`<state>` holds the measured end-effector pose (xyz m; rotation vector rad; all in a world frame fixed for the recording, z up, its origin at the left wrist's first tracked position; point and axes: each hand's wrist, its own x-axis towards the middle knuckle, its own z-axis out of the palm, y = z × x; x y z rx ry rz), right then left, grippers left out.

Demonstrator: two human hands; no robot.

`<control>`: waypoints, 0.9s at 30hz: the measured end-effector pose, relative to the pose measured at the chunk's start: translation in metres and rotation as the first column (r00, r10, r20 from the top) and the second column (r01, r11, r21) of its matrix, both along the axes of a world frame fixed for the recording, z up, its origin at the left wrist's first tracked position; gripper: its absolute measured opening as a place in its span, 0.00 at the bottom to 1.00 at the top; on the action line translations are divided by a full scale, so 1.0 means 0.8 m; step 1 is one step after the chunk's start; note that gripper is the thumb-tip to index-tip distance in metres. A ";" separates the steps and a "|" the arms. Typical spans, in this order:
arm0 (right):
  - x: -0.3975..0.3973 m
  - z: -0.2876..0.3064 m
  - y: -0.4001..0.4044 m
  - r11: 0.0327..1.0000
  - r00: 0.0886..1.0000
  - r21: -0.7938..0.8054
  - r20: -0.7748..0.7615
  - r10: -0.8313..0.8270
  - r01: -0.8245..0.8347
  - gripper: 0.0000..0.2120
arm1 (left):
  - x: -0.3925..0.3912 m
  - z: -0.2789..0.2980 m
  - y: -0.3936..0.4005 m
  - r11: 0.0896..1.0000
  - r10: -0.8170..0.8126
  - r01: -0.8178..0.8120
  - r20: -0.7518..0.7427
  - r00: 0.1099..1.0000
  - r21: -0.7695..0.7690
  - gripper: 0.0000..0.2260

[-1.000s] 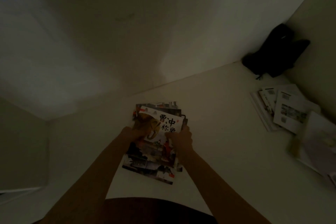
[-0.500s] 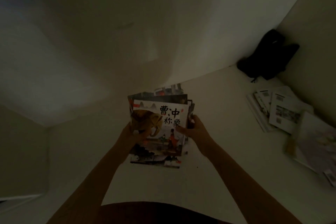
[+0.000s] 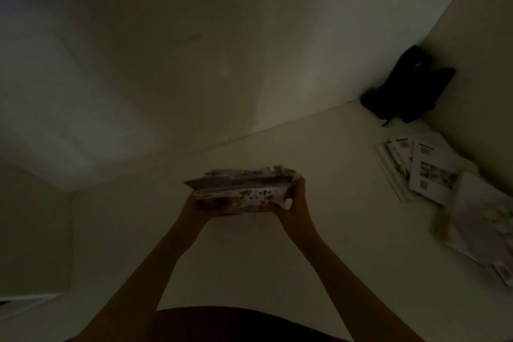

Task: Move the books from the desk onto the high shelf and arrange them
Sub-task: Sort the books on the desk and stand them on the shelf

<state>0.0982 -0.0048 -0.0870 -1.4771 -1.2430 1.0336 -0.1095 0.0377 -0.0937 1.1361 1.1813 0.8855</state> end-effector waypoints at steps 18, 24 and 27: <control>-0.013 0.027 0.023 0.995 0.955 -0.039 -0.280 -0.099 0.092 0.40 | -0.004 -0.003 0.020 0.997 -0.036 0.032 0.058 0.998 0.070 0.28; -0.031 0.062 0.073 0.954 0.935 -0.086 -0.190 -0.299 0.288 0.30 | -0.007 0.006 0.016 0.995 -0.066 0.059 0.073 0.995 0.083 0.29; -0.030 0.049 0.064 0.921 0.894 -0.090 -0.219 -0.390 0.380 0.18 | -0.006 0.011 0.014 0.993 -0.076 0.067 0.102 0.992 0.092 0.30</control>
